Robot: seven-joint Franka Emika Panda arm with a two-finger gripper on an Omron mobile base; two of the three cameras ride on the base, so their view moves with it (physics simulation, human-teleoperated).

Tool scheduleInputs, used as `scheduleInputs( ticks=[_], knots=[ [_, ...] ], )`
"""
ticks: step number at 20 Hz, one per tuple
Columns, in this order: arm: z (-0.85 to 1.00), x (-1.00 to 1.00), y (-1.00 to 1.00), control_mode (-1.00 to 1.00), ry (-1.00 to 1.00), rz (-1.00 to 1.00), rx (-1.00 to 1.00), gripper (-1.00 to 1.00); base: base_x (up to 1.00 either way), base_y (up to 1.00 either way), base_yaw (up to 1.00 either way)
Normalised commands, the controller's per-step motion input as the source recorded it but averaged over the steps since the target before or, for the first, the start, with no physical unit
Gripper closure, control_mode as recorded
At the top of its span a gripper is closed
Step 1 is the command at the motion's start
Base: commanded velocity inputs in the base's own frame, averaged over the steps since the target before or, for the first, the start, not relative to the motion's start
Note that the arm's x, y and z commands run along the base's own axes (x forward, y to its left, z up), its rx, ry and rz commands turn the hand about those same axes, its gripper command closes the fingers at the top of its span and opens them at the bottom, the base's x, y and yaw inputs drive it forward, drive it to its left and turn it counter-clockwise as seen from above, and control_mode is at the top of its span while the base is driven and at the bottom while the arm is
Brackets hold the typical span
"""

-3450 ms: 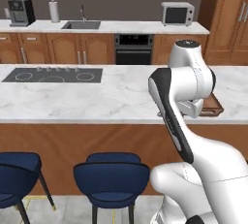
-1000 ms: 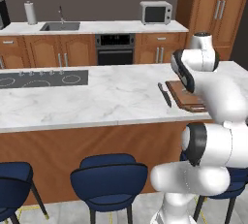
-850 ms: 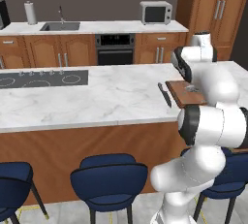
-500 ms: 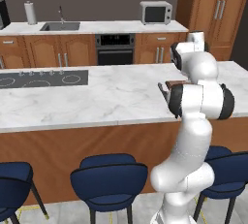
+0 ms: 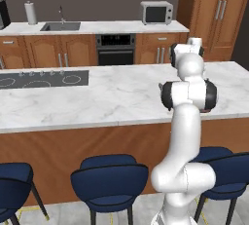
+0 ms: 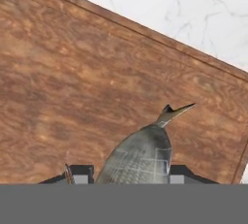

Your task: Retrieve the fish from the fridge and place it on the cutting board.

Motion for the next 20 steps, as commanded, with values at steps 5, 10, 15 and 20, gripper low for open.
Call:
scheduleInputs(
  ticks=[5, 10, 15, 20],
  knots=[
    [-0.21, 0.17, -0.18, -1.00, 0.00, 0.00, 0.00, 1.00, 0.00, 0.00, 0.00],
    [-0.32, 0.08, 0.00, -1.00, 0.00, 0.00, -0.02, 1.00, 0.00, 0.00, 0.00],
    [-0.49, 0.00, 0.00, -1.00, 0.00, 0.00, -0.04, 1.00, 0.00, 0.00, 0.00],
    [-0.36, 0.00, 0.15, -1.00, 0.04, 0.00, 0.00, 1.00, 0.00, 0.00, 0.00]
  ],
)
